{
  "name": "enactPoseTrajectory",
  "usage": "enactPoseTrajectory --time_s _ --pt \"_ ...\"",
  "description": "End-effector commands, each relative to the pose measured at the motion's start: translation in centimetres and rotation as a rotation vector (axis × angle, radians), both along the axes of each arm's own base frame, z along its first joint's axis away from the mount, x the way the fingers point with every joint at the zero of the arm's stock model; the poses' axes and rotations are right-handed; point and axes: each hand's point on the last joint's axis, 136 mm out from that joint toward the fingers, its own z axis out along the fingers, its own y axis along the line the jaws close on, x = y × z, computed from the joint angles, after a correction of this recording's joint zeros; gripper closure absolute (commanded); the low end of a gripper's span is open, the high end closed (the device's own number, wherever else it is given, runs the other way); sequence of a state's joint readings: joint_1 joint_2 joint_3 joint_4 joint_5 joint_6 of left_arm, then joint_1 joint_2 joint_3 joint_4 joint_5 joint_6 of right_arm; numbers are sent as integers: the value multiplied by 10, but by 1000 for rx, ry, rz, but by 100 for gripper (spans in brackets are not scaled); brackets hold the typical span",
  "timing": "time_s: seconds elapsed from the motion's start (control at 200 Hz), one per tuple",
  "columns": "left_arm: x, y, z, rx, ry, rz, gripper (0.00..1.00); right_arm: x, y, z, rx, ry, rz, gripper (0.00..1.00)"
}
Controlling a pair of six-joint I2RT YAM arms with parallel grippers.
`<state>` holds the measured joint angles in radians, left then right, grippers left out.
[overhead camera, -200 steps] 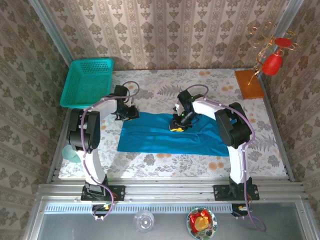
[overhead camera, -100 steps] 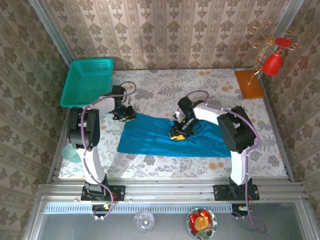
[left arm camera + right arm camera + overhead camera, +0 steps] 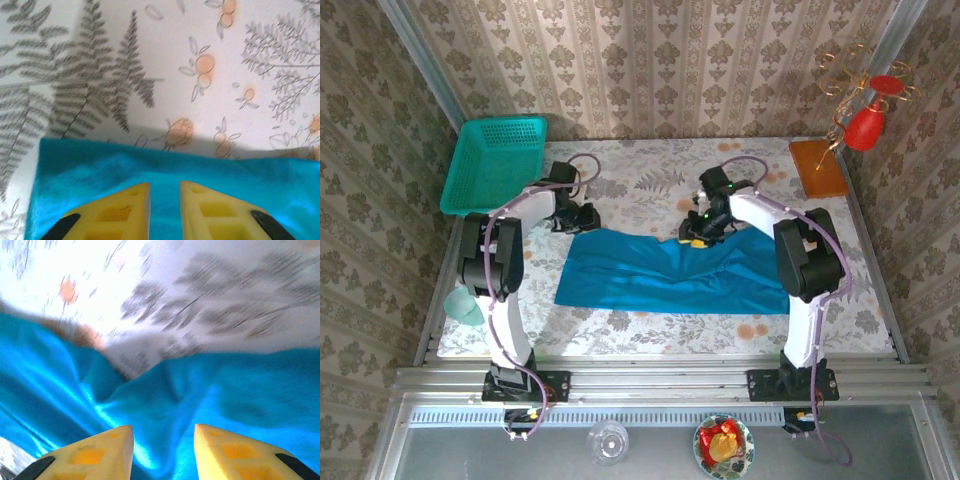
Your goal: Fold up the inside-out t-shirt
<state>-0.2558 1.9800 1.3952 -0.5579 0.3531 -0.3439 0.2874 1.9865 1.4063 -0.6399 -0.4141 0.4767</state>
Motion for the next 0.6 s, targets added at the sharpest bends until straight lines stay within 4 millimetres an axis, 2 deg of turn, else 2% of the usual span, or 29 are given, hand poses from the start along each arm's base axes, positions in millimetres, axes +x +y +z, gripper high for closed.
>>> enactPoseTrajectory --time_s 0.0,0.245,0.35,0.465,0.595 --pt "1 18 -23 41 70 22 78 11 -22 -24 -6 42 -82 62" --pt "21 60 -29 99 83 112 78 44 -76 -43 -14 51 -231 62" --pt "31 69 -27 104 73 141 78 57 -82 -40 37 35 -265 62" --pt "43 76 -21 109 52 169 78 64 -84 -28 23 13 -248 62" --pt "54 79 -2 109 9 181 79 65 -85 1 14 -38 -212 62"
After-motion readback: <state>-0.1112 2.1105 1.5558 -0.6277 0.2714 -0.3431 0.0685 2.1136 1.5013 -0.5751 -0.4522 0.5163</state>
